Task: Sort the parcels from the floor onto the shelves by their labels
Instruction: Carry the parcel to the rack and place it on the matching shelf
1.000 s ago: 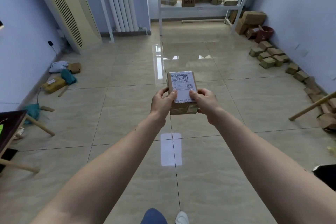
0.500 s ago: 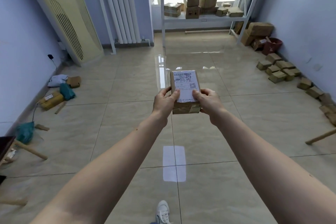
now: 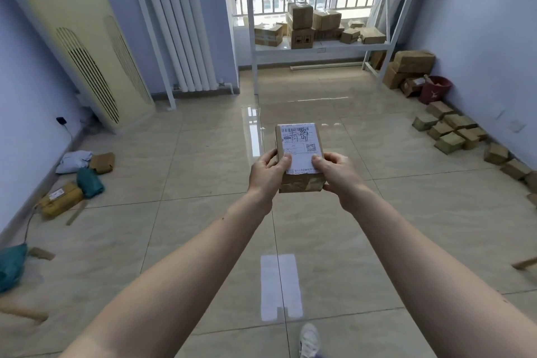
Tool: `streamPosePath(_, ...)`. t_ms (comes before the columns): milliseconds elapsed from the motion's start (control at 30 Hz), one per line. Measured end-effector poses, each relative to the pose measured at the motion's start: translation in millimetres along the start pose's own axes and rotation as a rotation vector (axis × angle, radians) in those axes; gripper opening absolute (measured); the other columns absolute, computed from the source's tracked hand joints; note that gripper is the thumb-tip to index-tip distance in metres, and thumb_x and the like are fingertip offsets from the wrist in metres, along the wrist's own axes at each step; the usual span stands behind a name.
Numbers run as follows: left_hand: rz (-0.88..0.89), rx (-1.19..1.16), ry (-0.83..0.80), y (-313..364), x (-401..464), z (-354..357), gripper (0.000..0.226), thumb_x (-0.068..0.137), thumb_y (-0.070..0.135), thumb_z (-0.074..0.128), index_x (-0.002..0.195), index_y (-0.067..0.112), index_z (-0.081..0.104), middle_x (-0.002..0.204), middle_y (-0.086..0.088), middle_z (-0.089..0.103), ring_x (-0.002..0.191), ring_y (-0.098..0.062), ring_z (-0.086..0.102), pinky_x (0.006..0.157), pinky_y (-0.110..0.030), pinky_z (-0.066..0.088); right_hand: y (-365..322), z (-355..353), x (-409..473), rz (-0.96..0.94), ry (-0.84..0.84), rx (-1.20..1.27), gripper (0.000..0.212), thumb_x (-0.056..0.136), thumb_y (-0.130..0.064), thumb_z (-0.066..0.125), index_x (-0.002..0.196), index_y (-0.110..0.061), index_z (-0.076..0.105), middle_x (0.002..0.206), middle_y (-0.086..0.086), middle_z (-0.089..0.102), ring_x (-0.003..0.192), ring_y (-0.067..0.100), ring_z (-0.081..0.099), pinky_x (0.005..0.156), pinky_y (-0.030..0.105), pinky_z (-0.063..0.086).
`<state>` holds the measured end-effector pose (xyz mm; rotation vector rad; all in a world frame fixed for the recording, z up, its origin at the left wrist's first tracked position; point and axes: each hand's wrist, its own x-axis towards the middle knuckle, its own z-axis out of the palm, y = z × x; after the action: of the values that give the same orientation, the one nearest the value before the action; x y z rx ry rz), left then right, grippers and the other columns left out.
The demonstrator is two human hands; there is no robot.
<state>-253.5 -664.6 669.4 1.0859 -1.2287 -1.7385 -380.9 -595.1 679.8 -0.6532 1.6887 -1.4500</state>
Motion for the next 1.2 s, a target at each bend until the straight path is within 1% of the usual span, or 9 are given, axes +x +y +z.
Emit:
streamPosePath(133,0.022,-0.021,0.004,14,64,22,0.050,0.093,0.017,0.065,0.139,0.010,0.048,0.112,-0.008,0.070,0.094,-0.023,0.068,0.067,-0.020,0.059,-18,-7,67,-0.006,0.001,-0.017,0.028,0.097,-0.021,0.058,0.120,-0.006,0.061,0.107,0.009,0.069,0.086,0.019,0.067,0.083,0.045,0.057)
streamPosePath(267,0.029,-0.037,-0.003,29,120,50,0.034,0.093,0.017,0.066,0.123,0.023,0.052,0.100,0.001,0.071,0.086,-0.017,0.070,0.061,-0.017,0.059,-39,-19,133,-0.013,-0.013,-0.024,0.026,0.097,-0.020,0.058,0.119,-0.006,0.061,0.105,0.007,0.070,0.083,0.016,0.068,0.073,0.035,0.058)
streamPosePath(433,0.036,-0.027,0.002,44,190,74,0.018,0.093,0.018,0.064,0.103,0.031,0.056,0.108,0.000,0.071,0.102,-0.023,0.070,0.082,-0.032,0.059,-63,-24,208,-0.015,-0.038,-0.036,0.025,0.097,-0.021,0.059,0.118,-0.008,0.060,0.102,0.005,0.069,0.080,0.013,0.068,0.064,0.028,0.056)
streamPosePath(600,0.048,-0.004,0.006,58,266,87,0.017,0.093,0.017,0.064,0.089,0.033,0.061,0.098,0.006,0.072,0.098,-0.022,0.071,0.086,-0.037,0.058,-81,-18,282,-0.026,-0.035,-0.042,0.021,0.097,-0.021,0.058,0.114,-0.009,0.061,0.100,0.004,0.070,0.082,0.016,0.067,0.072,0.033,0.057)
streamPosePath(733,0.063,-0.006,-0.015,71,332,93,0.019,0.094,0.015,0.063,0.087,0.033,0.062,0.095,0.008,0.073,0.095,-0.020,0.070,0.087,-0.036,0.058,-98,-8,344,-0.041,-0.029,-0.037,0.019,0.097,-0.019,0.058,0.111,-0.008,0.062,0.098,0.004,0.069,0.082,0.017,0.066,0.073,0.034,0.056)
streamPosePath(833,0.074,-0.001,-0.048,87,384,96,0.017,0.093,0.017,0.064,0.088,0.033,0.064,0.095,0.010,0.074,0.094,-0.018,0.071,0.079,-0.031,0.059,-114,2,395,-0.047,-0.011,-0.036,0.025,0.097,-0.020,0.058,0.117,-0.005,0.062,0.102,0.006,0.069,0.083,0.018,0.065,0.076,0.035,0.053)
streamPosePath(967,0.087,0.018,-0.063,111,456,96,0.016,0.092,0.020,0.065,0.089,0.035,0.066,0.094,0.012,0.075,0.094,-0.016,0.072,0.073,-0.027,0.059,-141,20,461,-0.058,0.004,-0.020,0.026,0.097,-0.018,0.058,0.119,-0.004,0.062,0.102,0.007,0.069,0.079,0.016,0.065,0.070,0.031,0.054)
streamPosePath(1100,0.085,0.021,-0.085,130,522,98,0.015,0.092,0.021,0.065,0.090,0.036,0.065,0.096,0.012,0.075,0.093,-0.014,0.072,0.068,-0.023,0.057,-160,34,521,-0.054,0.013,-0.013,0.026,0.097,-0.019,0.058,0.119,-0.005,0.061,0.104,0.007,0.069,0.086,0.020,0.066,0.077,0.035,0.055)
streamPosePath(1200,0.084,0.021,-0.095,137,569,104,0.015,0.093,0.019,0.064,0.091,0.033,0.067,0.093,0.014,0.075,0.089,-0.012,0.073,0.064,-0.020,0.056,-171,39,566,-0.050,0.020,-0.013,0.025,0.097,-0.019,0.058,0.119,-0.005,0.061,0.104,0.007,0.069,0.088,0.020,0.066,0.074,0.031,0.055)
